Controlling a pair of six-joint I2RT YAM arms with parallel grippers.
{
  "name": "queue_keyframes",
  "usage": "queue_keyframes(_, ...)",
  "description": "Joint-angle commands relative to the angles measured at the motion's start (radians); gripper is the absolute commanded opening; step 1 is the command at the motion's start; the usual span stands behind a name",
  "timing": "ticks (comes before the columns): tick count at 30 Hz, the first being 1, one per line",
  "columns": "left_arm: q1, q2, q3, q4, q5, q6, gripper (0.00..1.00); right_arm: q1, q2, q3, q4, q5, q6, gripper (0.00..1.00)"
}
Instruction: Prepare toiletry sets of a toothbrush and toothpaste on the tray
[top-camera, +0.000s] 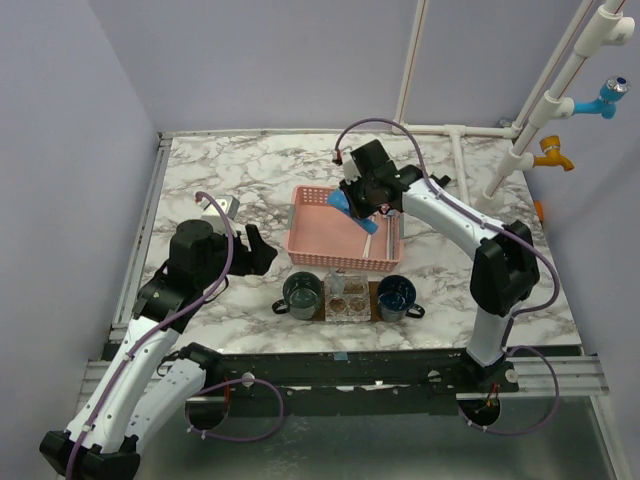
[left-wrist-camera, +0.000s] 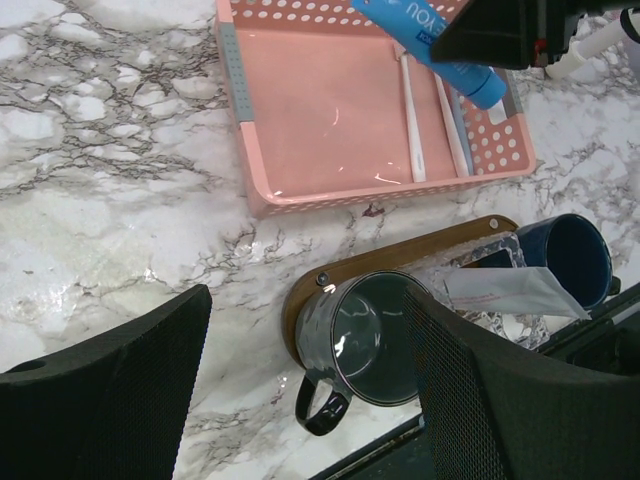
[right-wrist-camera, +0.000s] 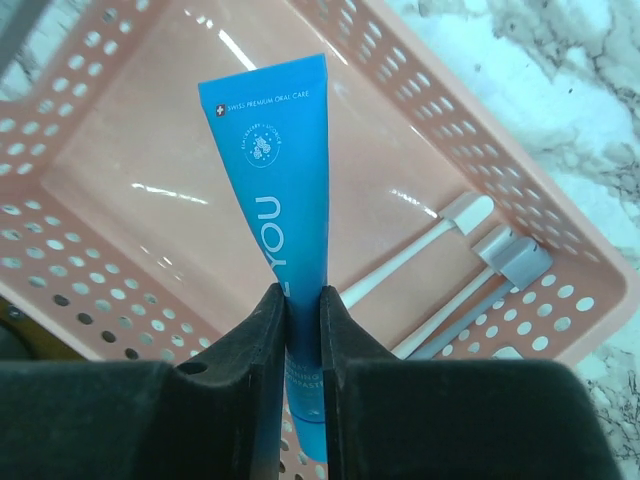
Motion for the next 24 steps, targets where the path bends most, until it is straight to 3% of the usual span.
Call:
queue_keyframes(1,-0.006,-0.003,0.000,0.035,0.068,-0.008,0.77,0.002,-0.094,-0.038,0.118,0.010,0.067,0.08)
queue_keyframes(10,-0.006,0.019,0.043,0.086,0.244,-0.107,0.77,0.011,-0.296,-0.131,0.270,-0.143,0.247,0.06)
queue_keyframes(24,-0.006,0.065,0.132,0.244,0.470,-0.296,0.79,0.108,-0.548,-0.405,0.762,-0.231,0.760,0.01)
